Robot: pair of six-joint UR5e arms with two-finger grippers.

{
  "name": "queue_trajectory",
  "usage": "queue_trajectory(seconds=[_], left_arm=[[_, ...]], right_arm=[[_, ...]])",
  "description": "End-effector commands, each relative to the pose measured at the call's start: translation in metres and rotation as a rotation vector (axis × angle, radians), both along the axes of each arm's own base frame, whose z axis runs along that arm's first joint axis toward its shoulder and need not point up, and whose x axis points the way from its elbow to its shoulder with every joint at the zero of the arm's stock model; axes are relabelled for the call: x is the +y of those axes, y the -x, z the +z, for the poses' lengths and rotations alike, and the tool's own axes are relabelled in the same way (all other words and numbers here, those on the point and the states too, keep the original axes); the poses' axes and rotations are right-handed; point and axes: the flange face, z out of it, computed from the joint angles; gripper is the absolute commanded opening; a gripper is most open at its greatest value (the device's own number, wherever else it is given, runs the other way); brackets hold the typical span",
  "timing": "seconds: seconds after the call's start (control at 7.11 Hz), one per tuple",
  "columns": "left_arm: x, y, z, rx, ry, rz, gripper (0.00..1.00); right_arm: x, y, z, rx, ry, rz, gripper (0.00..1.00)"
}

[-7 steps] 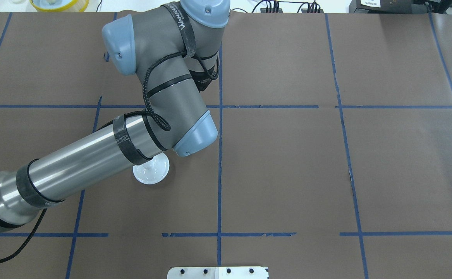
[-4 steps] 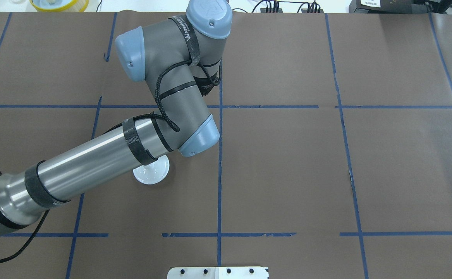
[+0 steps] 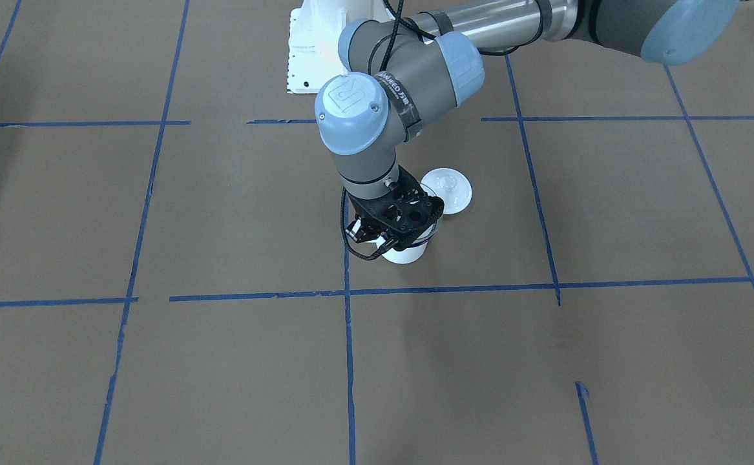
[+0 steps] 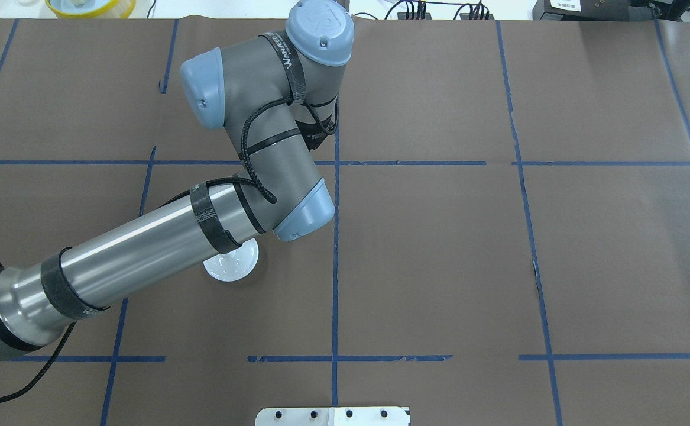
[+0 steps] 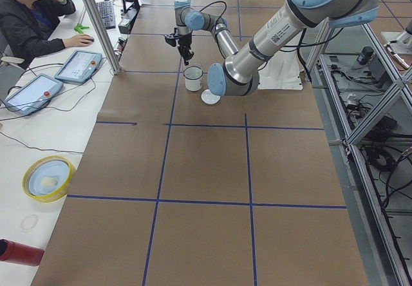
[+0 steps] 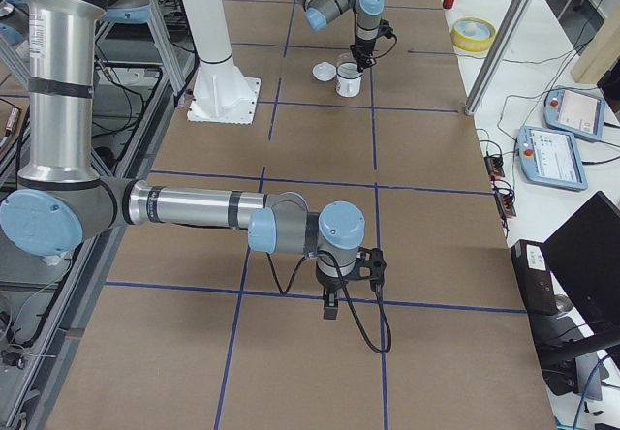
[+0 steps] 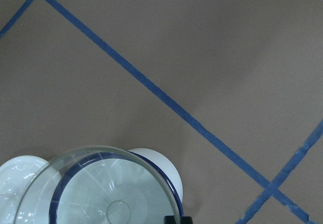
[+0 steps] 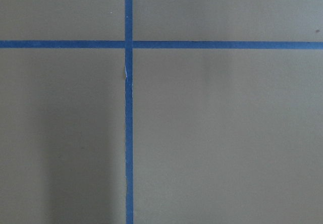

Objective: Place funnel on cup
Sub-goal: 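Lift the glass funnel and lower it upright into the mug opening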

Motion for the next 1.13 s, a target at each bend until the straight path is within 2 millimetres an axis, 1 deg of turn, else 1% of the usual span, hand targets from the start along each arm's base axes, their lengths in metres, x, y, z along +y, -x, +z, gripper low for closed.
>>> queue_trajectory(seconds=[0.0, 0.14, 0.28, 0.42, 0.56, 0.7, 0.84, 0.99], left_arm=[[0.007, -0.008, 0.000, 0.003, -0.007, 0.020, 0.00], [0.008, -0.007, 0.001, 0.006, -0.009, 0.020, 0.12], [0.008, -0.007, 0.004, 0.011, -0.013, 0.020, 0.58], [0.008, -0.006, 0.008, 0.008, -0.012, 0.019, 1.00], [0.008, -0.003, 0.004, 0.014, -0.022, 0.018, 1.00], [0.020, 0.023, -0.020, 0.065, -0.108, 0.073, 1.00], [0.035, 0.063, -0.021, 0.108, -0.192, 0.111, 1.00], [0.048, 0.120, -0.005, 0.134, -0.310, 0.170, 1.00]], right_arm=[[0.000, 0.000, 0.000, 0.000, 0.000, 0.000, 1.00], [0.000, 0.000, 0.000, 0.000, 0.000, 0.000, 1.00], [0.000, 0.000, 0.000, 0.000, 0.000, 0.000, 1.00], [0.000, 0.000, -0.001, 0.000, -0.001, 0.000, 1.00], [0.000, 0.000, 0.000, 0.000, 0.000, 0.000, 1.00], [0.000, 0.000, 0.000, 0.000, 0.000, 0.000, 1.00], [0.000, 0.000, 0.000, 0.000, 0.000, 0.000, 1.00], [0.000, 0.000, 0.000, 0.000, 0.000, 0.000, 1.00]])
